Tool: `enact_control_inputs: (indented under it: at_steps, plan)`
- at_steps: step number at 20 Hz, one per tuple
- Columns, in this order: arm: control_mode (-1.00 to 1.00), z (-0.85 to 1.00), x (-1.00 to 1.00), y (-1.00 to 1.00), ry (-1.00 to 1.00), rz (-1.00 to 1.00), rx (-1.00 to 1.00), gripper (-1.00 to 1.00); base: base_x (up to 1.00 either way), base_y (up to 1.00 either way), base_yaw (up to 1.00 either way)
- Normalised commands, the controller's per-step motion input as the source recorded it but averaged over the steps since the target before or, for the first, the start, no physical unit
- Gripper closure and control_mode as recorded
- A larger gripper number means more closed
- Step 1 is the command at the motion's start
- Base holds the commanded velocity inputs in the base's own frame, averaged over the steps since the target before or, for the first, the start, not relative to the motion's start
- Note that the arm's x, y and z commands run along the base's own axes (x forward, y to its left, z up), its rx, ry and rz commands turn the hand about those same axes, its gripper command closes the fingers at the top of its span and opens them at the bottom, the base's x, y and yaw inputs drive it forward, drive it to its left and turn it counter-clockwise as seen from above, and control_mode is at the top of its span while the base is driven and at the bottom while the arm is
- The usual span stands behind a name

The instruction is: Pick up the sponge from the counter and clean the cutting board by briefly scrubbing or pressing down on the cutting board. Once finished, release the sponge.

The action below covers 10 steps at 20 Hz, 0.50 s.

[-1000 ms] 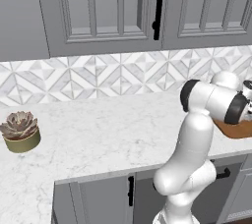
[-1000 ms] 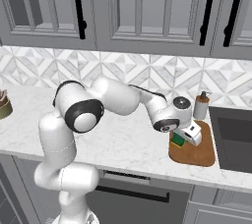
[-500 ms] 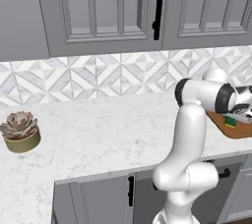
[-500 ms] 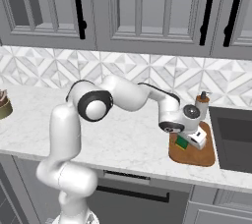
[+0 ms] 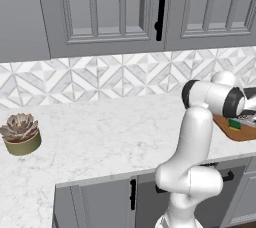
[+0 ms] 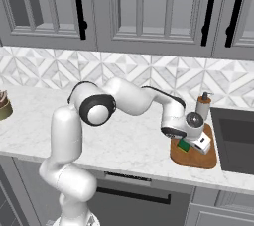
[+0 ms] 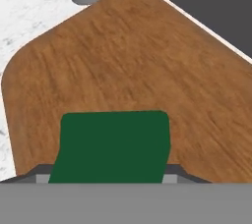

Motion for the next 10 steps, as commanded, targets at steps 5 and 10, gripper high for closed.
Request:
enact_control_inputs:
  at_steps: [5,10]
  plan:
    - [-1.00,0.00,-0.53,-0.01,0.04,0.00,-0.01,1.00,0.00,0.00,0.00]
    - [-1.00,0.00,-0.28,0.00,0.10,0.00,0.00,1.00,0.00,0.00,0.00]
